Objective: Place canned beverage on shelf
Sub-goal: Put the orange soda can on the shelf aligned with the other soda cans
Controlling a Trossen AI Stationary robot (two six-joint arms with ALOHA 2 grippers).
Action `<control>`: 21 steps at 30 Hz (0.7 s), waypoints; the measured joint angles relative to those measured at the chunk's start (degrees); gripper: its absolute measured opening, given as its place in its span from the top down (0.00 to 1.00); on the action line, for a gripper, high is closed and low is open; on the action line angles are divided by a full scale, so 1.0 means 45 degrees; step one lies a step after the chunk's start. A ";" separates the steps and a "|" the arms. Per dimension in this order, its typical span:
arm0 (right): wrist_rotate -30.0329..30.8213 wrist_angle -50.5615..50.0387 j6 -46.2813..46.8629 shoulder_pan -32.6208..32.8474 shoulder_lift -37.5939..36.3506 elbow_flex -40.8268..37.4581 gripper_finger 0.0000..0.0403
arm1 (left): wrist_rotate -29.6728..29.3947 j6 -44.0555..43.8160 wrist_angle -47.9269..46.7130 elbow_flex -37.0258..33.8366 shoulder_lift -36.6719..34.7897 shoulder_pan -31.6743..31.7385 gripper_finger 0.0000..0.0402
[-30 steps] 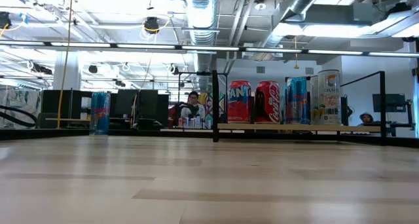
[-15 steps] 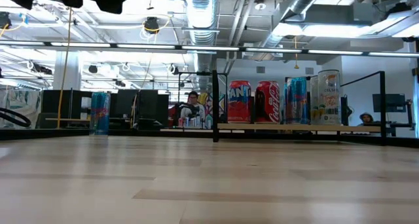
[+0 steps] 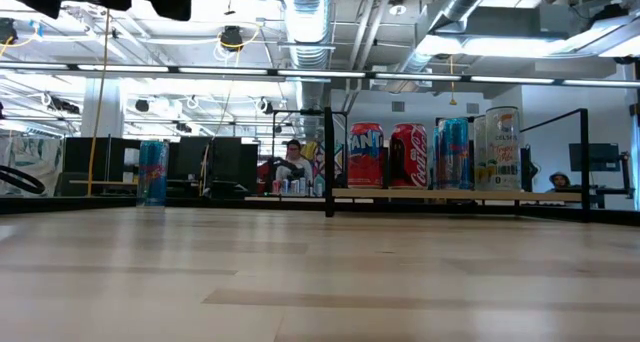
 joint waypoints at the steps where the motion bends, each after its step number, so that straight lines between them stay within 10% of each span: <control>1: -0.0043 -0.0100 -0.0162 0.0051 0.0069 -0.0027 0.10 | 0.0000 -0.0098 0.0009 0.0000 0.0004 0.0000 0.17; 21: 0.0575 0.4863 0.0423 0.1280 -0.1104 -0.6128 0.01 | -0.0111 -0.0438 0.0308 0.0000 0.0002 0.0000 0.17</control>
